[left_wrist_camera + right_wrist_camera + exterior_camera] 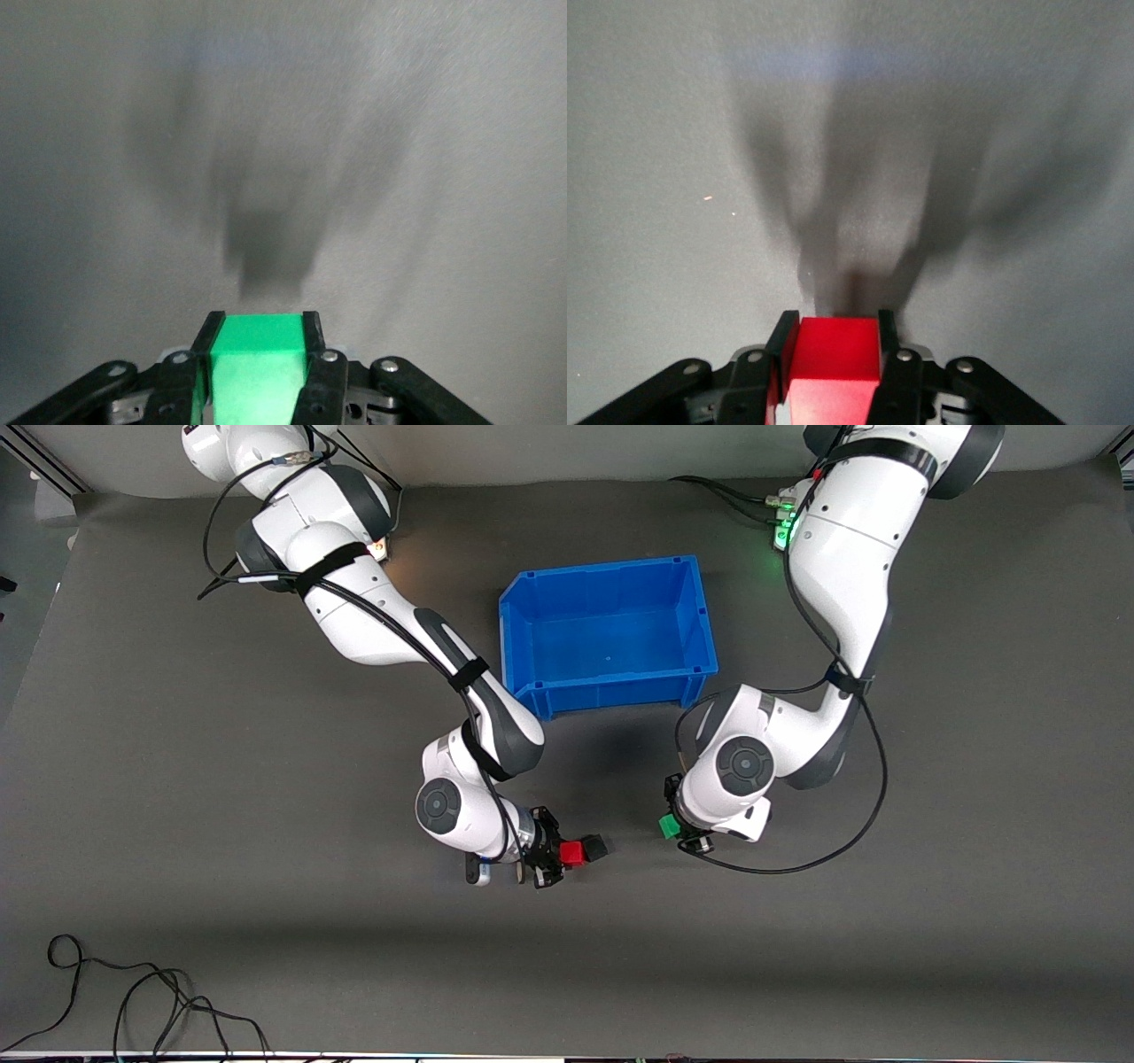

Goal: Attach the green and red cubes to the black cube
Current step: 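Press the red cube and the green cube against the black cube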

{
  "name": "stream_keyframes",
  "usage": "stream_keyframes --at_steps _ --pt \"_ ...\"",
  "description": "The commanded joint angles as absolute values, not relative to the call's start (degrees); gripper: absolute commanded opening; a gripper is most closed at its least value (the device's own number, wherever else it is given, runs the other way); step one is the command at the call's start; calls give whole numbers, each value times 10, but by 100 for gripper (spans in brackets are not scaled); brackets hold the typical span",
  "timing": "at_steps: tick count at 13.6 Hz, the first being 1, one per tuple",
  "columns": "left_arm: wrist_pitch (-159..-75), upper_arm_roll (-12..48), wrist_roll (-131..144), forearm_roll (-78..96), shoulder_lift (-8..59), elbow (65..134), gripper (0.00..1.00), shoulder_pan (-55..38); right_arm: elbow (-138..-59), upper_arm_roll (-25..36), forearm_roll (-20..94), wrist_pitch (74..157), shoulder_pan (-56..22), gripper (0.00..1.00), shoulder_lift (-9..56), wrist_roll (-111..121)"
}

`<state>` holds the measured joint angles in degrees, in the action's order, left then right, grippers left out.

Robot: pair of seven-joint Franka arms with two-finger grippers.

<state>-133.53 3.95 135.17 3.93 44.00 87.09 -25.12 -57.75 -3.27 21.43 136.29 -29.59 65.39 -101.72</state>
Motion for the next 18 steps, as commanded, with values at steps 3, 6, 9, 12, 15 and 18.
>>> stream_keyframes --at_steps 3,6,9,12,15,18 --pt "-1353 28 1370 23 461 851 0 -274 -550 -29 223 1386 -310 16 683 -1032" --pt "-1362 28 1369 22 465 850 0 -282 -552 -29 223 1385 -314 16 684 -1033" --pt "-1372 28 1366 -6 467 851 0 -282 -548 -29 224 1383 -316 16 680 -1056" --pt "-1374 28 1362 -19 469 850 0 -281 -547 -39 224 1386 -317 16 679 -1076" --pt "-1389 28 1361 -24 470 839 0 -282 -548 -40 221 1385 -337 16 679 -1080" --pt "-1390 28 1361 -29 478 832 0 -284 -548 -40 221 1385 -344 16 679 -1091"
